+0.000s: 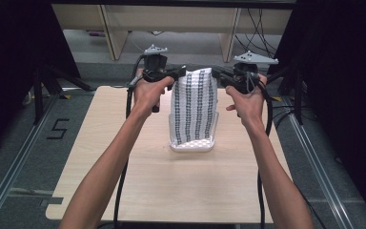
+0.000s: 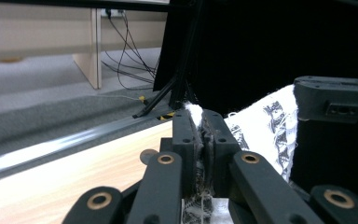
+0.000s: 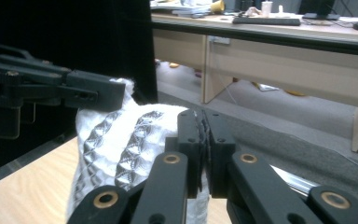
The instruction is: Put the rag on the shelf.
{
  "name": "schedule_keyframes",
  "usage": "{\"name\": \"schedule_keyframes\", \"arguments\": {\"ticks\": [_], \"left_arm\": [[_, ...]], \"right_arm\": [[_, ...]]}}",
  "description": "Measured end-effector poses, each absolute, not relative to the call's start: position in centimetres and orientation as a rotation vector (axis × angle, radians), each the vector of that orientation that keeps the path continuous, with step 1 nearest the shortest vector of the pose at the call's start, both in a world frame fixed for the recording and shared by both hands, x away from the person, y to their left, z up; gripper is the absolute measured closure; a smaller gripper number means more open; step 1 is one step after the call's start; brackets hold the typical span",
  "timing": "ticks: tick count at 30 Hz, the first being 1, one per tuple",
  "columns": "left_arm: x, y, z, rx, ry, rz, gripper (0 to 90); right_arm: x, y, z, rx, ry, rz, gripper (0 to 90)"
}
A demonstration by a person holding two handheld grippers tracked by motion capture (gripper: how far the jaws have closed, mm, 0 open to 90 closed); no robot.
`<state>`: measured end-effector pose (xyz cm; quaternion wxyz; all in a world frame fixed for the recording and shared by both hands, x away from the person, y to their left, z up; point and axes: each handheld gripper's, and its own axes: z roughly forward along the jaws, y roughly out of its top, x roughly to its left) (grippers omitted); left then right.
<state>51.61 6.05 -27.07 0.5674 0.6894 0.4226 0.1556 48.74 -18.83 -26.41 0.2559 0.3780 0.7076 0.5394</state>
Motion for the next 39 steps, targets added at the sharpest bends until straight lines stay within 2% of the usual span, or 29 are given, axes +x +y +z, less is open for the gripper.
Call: {"name": "schedule_keyframes", "arguments": {"ticks": [11,39], "left_arm": [[54.7,5.5,-29.4,1.627,1.092,0.328,84.2],[57.1,5.5,-33.7,1.722,1.185,0.295,80.5]], "right_arm": [[52.8,-18.2,-28.6,1.19,1.956,1.361,87.4],[56.1,-17.1,-33.1,1.292,2.062,1.2,85.8]]}}
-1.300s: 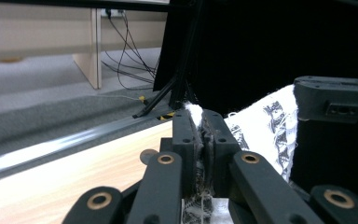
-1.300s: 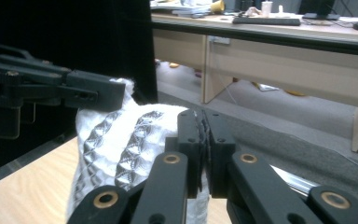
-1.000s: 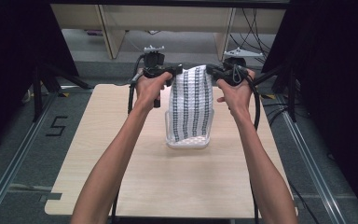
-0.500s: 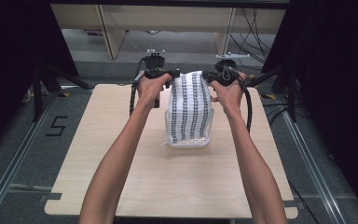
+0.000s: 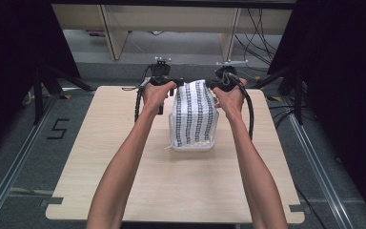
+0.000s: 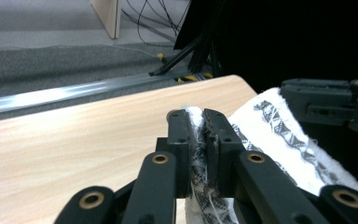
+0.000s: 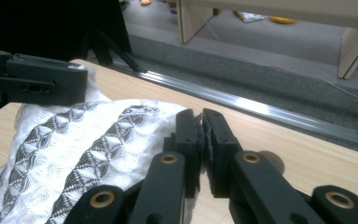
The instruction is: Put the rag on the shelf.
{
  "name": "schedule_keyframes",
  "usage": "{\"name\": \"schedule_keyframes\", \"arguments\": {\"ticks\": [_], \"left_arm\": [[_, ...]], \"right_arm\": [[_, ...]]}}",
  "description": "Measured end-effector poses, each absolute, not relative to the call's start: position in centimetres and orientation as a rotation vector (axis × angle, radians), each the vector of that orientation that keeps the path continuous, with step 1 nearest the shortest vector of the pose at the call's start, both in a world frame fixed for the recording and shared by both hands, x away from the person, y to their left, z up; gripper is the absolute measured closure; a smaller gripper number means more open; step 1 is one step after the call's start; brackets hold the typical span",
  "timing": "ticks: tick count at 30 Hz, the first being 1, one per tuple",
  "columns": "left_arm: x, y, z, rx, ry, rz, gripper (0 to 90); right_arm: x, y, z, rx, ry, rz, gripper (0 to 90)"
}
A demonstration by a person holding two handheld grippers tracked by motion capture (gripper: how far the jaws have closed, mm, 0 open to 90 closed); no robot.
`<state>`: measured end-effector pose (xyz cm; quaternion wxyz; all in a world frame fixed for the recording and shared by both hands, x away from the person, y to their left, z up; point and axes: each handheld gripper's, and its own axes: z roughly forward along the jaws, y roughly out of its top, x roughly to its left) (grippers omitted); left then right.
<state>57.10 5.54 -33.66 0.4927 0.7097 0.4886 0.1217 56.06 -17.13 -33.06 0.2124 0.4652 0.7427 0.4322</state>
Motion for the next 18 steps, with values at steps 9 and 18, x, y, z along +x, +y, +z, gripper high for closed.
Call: {"name": "schedule_keyframes", "arguments": {"ticks": [9,18], "left_arm": [[57.3,5.8,-34.7,1.812,1.167,0.302,61.7],[57.4,6.4,-34.8,1.827,1.181,0.312,38.3]], "right_arm": [[56.4,-17.4,-34.4,1.35,2.091,1.138,78.0],[56.5,-17.9,-34.3,1.393,2.072,1.16,62.0]]}}
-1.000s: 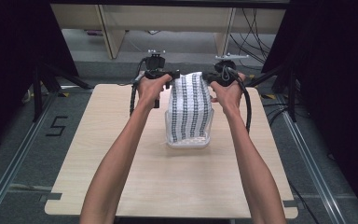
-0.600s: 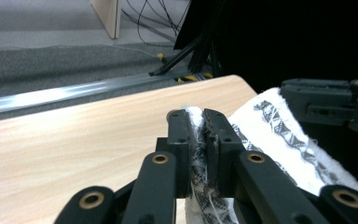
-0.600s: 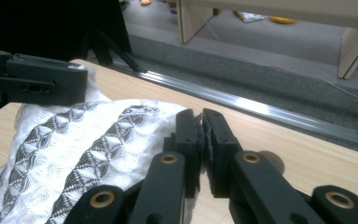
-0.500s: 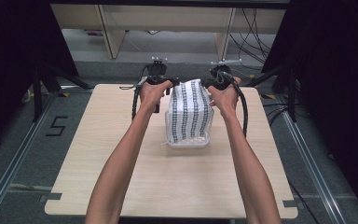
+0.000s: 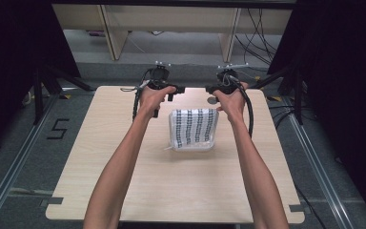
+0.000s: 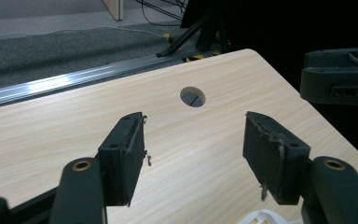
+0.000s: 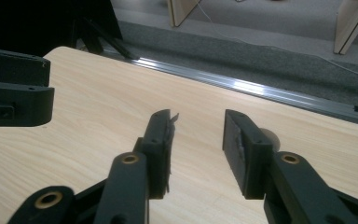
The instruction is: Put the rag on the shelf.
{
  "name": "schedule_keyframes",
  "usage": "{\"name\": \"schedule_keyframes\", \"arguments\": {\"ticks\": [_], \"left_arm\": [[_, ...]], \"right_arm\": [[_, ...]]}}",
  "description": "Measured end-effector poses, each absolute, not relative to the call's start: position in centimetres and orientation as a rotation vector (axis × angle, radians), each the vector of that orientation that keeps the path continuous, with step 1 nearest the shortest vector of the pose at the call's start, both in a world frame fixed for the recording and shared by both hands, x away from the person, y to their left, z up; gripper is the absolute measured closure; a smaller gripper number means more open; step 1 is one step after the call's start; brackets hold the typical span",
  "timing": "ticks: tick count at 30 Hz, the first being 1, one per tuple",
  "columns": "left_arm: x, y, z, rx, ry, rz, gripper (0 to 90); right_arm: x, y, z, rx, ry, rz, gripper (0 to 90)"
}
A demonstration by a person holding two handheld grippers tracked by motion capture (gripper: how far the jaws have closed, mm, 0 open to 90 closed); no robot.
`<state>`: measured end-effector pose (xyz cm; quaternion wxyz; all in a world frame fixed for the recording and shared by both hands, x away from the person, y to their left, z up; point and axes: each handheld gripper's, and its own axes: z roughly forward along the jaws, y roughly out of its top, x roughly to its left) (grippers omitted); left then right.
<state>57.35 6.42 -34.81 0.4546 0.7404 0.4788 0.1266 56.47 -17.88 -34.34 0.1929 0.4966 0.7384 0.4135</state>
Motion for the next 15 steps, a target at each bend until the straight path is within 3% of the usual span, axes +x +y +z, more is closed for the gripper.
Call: {"name": "schedule_keyframes", "arguments": {"ticks": [15], "left_arm": [[56.6,8.7,-34.9,1.859,1.19,0.292,35.1]], "right_arm": [[55.4,-17.9,-33.7,1.352,2.104,1.174,57.4]]}}
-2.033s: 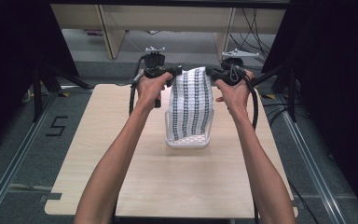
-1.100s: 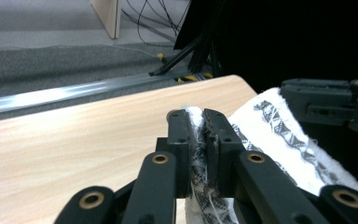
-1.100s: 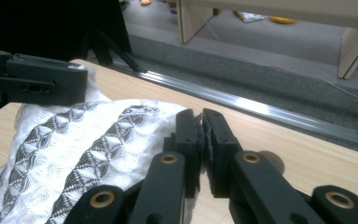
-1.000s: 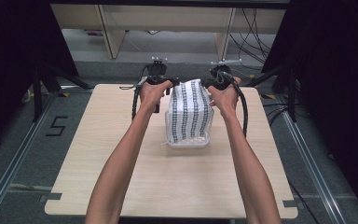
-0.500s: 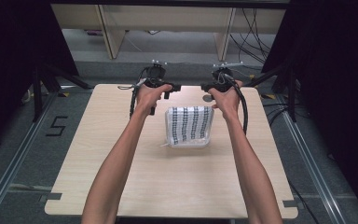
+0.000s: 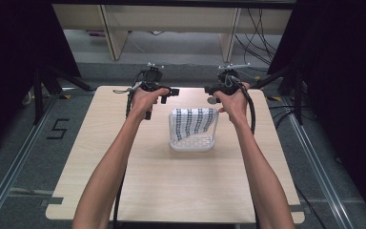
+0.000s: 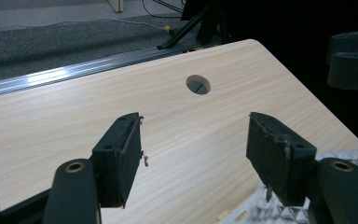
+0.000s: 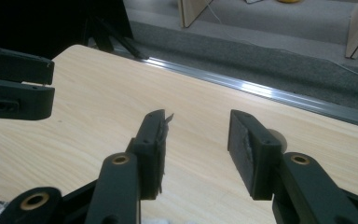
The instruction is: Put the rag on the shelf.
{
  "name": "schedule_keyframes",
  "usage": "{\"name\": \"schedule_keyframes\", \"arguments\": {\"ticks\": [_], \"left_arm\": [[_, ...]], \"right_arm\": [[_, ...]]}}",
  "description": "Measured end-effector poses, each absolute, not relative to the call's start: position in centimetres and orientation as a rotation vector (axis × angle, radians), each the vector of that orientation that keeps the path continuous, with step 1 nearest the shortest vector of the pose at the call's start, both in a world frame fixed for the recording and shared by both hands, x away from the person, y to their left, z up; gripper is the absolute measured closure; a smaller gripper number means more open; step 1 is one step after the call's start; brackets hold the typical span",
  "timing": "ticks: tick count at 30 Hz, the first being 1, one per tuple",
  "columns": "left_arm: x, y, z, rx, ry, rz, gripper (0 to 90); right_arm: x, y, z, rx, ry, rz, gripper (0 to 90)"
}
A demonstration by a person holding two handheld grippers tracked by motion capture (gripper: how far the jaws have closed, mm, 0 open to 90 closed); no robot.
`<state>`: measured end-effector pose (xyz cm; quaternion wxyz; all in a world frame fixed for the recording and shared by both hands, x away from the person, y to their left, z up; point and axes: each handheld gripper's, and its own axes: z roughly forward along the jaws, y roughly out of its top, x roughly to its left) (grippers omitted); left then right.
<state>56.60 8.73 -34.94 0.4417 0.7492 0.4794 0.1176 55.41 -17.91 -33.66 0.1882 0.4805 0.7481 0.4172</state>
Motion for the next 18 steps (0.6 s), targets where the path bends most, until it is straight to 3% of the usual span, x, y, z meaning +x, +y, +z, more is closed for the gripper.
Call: {"name": "schedule_keyframes", "arguments": {"ticks": [18], "left_arm": [[54.2,10.6,-33.9,1.857,1.156,0.297,33.0]], "right_arm": [[53.8,-17.9,-32.8,1.279,2.152,1.215,52.8]]}}
